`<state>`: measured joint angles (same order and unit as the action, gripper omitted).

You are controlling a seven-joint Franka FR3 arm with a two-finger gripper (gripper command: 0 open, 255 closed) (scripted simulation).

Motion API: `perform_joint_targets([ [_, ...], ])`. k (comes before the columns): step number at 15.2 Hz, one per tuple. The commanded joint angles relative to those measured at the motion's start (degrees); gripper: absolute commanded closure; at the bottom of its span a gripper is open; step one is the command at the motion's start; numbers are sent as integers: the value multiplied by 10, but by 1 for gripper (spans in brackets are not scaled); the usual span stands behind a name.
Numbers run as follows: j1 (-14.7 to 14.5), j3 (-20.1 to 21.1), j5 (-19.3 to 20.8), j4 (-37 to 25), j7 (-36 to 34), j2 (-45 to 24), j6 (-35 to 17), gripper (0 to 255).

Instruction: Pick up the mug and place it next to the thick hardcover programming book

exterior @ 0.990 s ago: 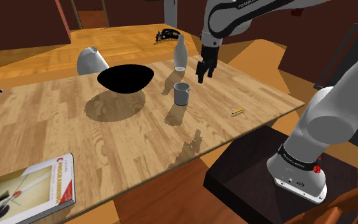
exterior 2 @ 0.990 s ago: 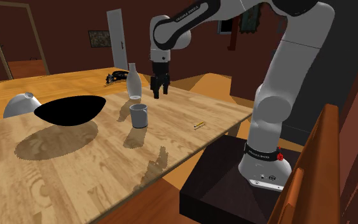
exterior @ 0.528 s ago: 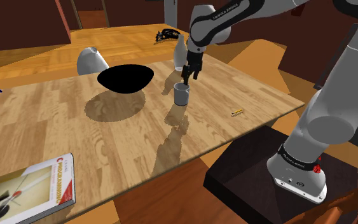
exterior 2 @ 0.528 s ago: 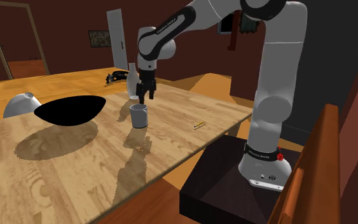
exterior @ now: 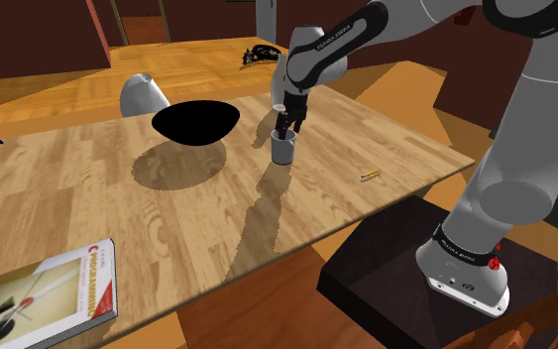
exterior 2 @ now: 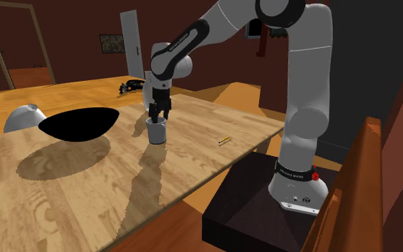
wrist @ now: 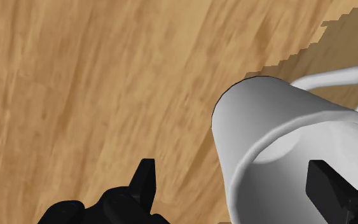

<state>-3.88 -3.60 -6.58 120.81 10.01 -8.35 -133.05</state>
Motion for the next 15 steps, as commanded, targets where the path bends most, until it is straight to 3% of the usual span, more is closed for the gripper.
perform_joint_targets([
  [1, 0, 1, -1, 6, 1, -6, -12, 0],
  [9, 0, 1, -1, 6, 1, -6, -12, 0],
  [10, 0, 1, -1, 6, 1, -6, -12, 255],
  [15, 0, 1, -1, 6, 1, -6, -12, 255],
])
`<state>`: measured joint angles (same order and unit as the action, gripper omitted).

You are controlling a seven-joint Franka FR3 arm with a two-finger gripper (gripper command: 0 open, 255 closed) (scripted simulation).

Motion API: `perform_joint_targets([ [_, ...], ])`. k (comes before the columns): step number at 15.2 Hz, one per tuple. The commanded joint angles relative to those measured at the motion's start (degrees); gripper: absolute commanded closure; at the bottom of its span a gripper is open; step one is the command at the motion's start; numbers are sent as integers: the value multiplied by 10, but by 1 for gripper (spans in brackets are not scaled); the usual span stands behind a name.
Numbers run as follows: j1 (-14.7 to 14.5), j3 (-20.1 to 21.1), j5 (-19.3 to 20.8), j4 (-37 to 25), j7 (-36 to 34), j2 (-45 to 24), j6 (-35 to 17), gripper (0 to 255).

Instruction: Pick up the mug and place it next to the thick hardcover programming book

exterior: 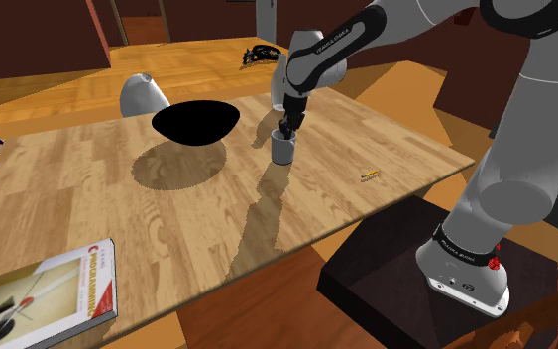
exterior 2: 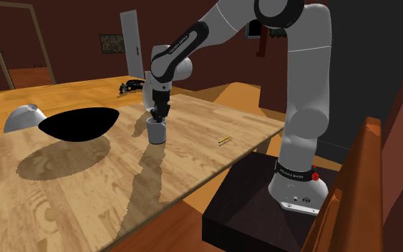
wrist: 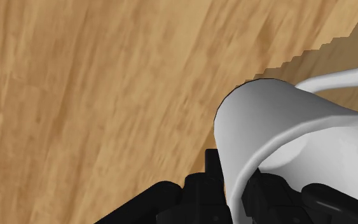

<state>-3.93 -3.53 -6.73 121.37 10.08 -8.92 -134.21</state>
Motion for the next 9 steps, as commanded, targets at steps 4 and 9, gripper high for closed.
perform_joint_targets([
  [4, 0, 0, 0, 0, 0, 0, 0, 255],
  [9, 0, -1, 5, -15, -5, 21, 35, 255],
])
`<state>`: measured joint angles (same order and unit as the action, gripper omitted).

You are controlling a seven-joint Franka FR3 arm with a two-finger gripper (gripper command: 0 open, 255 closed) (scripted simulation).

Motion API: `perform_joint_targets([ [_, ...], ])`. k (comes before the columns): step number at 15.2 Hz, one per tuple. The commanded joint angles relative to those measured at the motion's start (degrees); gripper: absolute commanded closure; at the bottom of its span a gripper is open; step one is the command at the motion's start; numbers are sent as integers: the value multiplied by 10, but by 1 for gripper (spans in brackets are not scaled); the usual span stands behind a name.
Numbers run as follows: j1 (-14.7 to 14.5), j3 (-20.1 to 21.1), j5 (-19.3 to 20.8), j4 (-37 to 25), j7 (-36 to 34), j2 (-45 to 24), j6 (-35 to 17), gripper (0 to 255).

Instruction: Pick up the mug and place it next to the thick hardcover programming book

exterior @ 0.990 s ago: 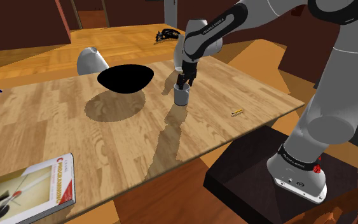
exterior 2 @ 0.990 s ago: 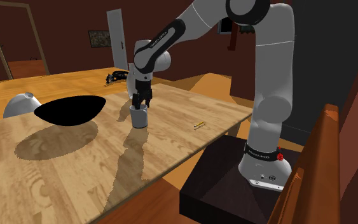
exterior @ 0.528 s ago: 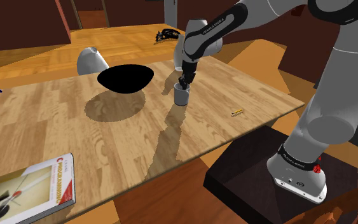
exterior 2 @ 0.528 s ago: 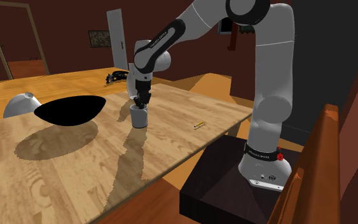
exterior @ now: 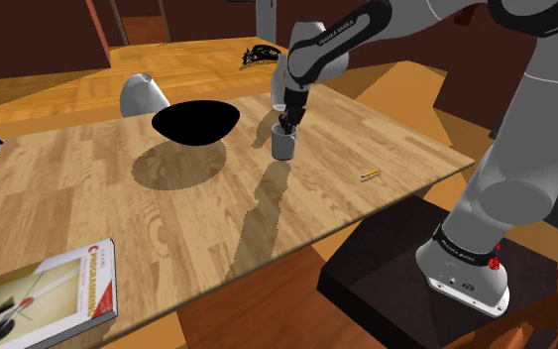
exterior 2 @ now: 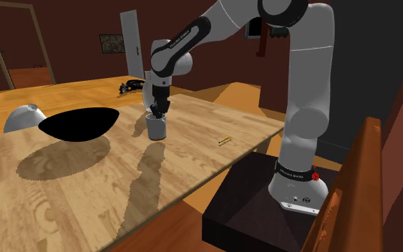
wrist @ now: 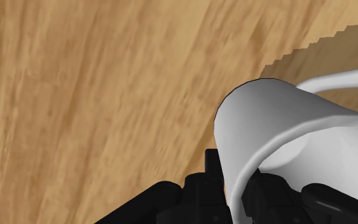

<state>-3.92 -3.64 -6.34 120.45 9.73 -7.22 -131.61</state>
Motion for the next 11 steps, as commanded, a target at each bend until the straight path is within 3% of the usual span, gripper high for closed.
perform_joint_targets([
  [1, 0, 0, 2, -9, -3, 8, 16, 255],
  [11, 0, -1, 10, -49, -12, 40, 88, 255],
])
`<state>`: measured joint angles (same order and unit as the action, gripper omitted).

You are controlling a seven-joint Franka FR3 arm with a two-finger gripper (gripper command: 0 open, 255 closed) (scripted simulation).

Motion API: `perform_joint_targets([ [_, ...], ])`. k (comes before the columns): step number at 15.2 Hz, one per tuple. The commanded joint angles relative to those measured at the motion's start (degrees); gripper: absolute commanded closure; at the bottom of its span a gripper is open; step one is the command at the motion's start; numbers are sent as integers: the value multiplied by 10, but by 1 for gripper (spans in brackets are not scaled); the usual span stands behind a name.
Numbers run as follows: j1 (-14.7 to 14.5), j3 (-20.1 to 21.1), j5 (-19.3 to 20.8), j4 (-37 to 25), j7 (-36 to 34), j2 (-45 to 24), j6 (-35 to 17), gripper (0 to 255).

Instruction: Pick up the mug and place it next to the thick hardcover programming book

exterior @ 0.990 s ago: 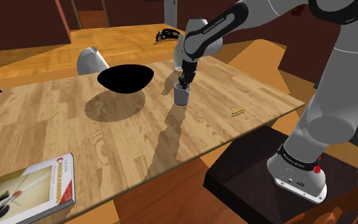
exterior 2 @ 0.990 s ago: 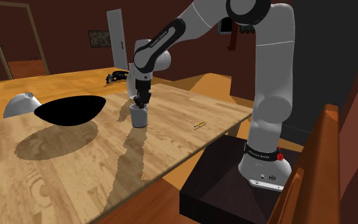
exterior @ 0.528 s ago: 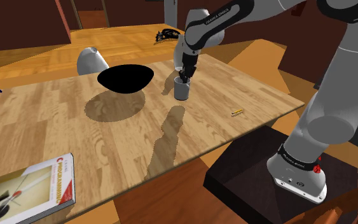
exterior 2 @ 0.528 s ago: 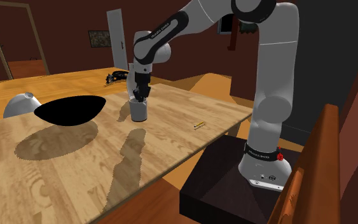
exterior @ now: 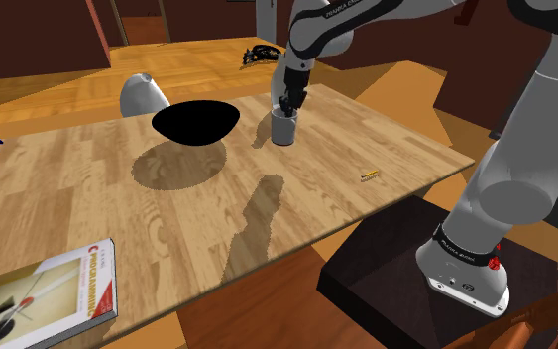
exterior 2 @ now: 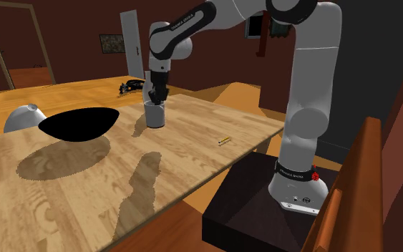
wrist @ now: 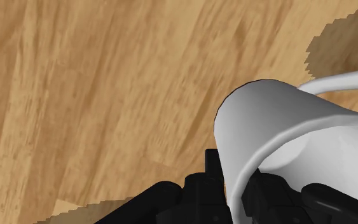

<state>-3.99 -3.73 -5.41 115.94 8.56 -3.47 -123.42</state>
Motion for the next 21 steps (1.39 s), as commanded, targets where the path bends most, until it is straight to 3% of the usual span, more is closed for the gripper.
perform_joint_targets([
  [1, 0, 0, 1, -9, -1, 5, 14, 255],
  [17, 1, -1, 8, -101, -12, 30, 131, 255],
  [21, -26, 26, 12, -87, -66, 41, 124, 255],
])
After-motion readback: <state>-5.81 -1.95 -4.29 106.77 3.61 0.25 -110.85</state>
